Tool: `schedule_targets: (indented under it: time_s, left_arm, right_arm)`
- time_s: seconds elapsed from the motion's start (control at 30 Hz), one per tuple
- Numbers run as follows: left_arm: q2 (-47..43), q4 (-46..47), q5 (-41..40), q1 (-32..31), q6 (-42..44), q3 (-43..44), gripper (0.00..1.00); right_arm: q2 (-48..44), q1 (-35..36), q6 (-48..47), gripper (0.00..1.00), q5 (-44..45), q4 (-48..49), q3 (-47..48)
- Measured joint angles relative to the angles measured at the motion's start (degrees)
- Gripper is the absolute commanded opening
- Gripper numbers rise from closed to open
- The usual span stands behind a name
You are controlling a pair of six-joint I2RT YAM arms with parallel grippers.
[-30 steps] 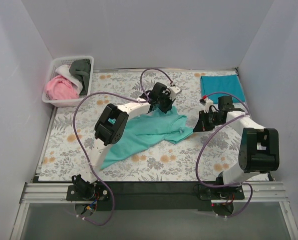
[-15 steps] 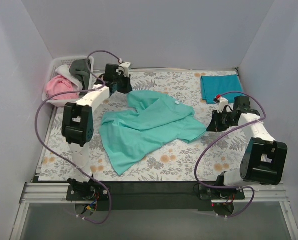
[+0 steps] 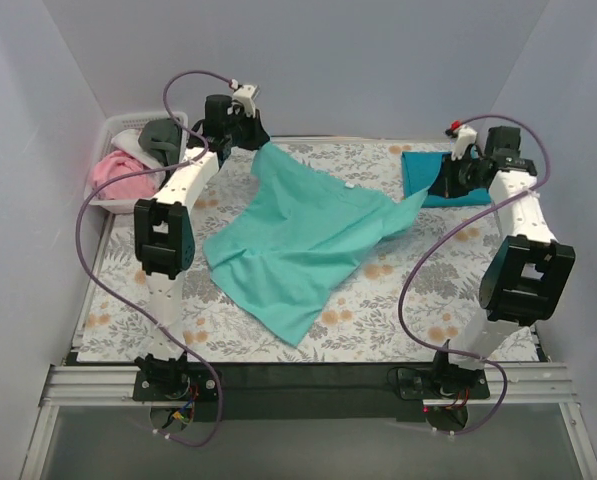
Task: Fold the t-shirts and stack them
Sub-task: Flatten the tshirt out
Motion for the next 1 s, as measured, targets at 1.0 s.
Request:
schedule_targets:
  time_s: [1.0]
  left_arm:
    - [-35.60, 41.31, 31.36, 23.65, -0.39, -64.65, 0.19]
  right_arm:
    - [-42.80, 19.96, -14.75, 0.06, -6.60, 6.62, -31.23]
